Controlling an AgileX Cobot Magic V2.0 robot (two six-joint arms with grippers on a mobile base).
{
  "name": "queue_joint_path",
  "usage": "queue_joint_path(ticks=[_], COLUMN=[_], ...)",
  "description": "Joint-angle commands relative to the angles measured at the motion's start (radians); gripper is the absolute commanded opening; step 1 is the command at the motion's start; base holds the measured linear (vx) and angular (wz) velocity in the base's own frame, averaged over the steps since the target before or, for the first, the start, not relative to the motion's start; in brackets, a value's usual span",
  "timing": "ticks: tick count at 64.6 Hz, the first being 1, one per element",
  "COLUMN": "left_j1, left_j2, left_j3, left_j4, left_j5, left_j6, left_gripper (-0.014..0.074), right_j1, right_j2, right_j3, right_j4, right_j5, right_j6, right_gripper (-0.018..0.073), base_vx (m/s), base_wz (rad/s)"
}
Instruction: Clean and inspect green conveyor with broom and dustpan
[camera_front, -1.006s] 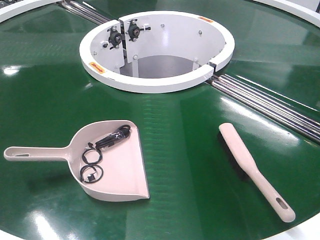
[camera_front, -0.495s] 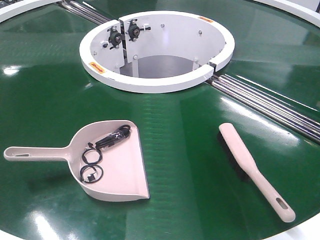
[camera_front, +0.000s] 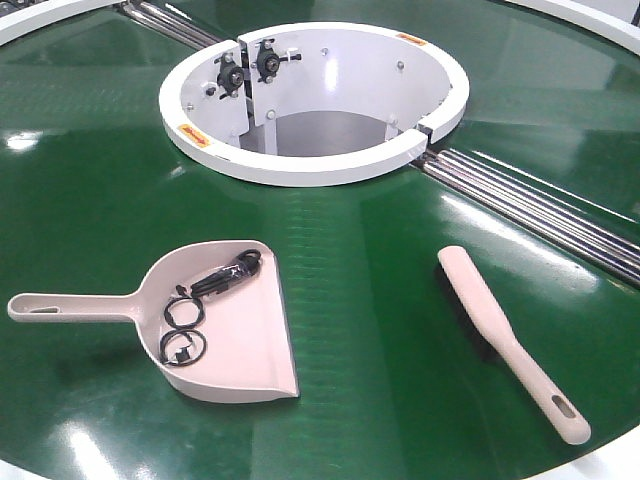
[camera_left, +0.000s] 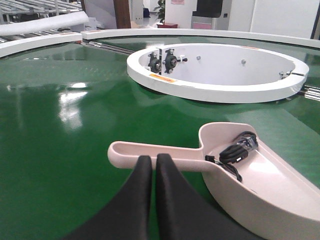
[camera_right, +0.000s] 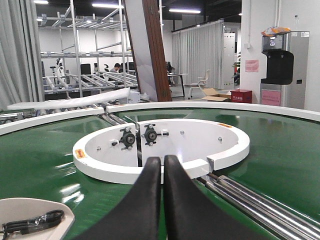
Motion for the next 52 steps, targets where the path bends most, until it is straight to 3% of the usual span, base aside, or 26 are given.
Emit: queue_joint_path(ticks=[1,15,27,42,52], left_j1=[0.002,0.002,0.0,0.0,0.0], left_j2=[-0.023,-0.221,-0.218,-0.218,-0.218], left_j3=[0.012,0.013,0.013,0.013,0.013], left_j4=[0.077,0.074,0.056,-0.051,-0.049], left_j5=[-0.093,-0.008,0.08,0.087,0.087], left_j6=[-0.08,-0.075,-0.065,0.084,0.088], left_gripper=[-0.0007,-0.0007,-0.0007,-0.0006,-0.0006], right_j1=[0.0,0.0,0.0,0.0,0.0], right_j2=[0.011,0.011,0.011,0.011,0.011], right_j3=[-0.029,-0.029,-0.029,-0.029,-0.029], right_j4=[-0.001,-0.001,-0.001,-0.001,-0.001], right_j5=[-0.071,-0.071,-0.073,-0.073,-0.073], right_j6=[-0.008,-0.008,-0.008,-0.008,-0.008], right_gripper=[-0.0008,-0.0008,-0.0008,-0.0008,-0.0008], base_vx=[0.0,0.0,0.0,0.0,0.0], base_wz=[0.0,0.0,0.0,0.0,0.0])
